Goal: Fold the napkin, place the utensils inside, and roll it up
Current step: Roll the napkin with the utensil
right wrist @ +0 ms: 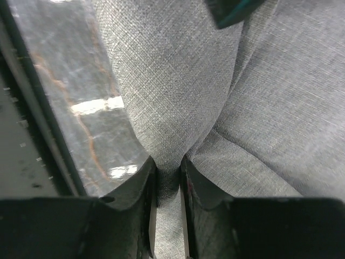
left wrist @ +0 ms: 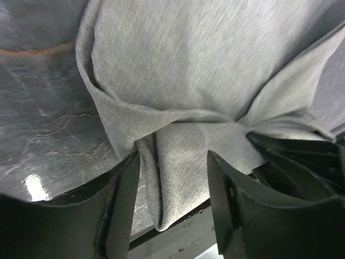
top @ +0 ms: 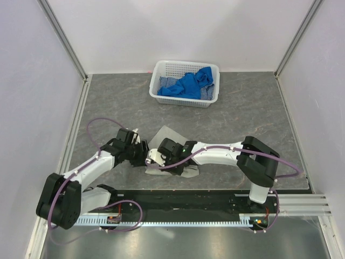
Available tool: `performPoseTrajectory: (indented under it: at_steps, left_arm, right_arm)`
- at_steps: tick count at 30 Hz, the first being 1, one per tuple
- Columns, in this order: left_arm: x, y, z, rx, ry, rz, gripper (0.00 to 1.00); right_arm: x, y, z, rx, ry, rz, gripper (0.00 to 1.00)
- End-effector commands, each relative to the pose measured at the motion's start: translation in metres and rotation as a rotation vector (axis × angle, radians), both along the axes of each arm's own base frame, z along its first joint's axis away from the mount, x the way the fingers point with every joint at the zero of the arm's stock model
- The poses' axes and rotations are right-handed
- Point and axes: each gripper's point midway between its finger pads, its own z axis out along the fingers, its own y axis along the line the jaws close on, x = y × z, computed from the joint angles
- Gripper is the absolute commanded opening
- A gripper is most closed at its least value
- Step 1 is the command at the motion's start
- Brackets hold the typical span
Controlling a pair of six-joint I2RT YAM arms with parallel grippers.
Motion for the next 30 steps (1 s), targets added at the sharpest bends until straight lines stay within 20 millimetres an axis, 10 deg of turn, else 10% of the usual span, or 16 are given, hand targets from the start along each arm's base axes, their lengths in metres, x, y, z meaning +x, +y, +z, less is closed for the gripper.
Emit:
performPoseTrajectory:
  at_steps: [1,16,30]
  left_arm:
    - [0.02,0.01,0.026,0.045,-0.147,0.032,0.63]
    - [-0.001,0.02,0.013,0.049,-0.089,0.124,0.66]
    - [-0.017,-0.004,-0.005,-0.089,-0.019,0.053,0.6]
  right_arm:
    - [-0.048,-0.023,-0.019,-0.092,0.377,-0.007,0.25]
    - [-0.05,-0.008,-0.008,0.059,0.957,-0.103,0.25]
    - [-0.027,-0.004,-0.03,0.102,1.105,-0.199,0.28]
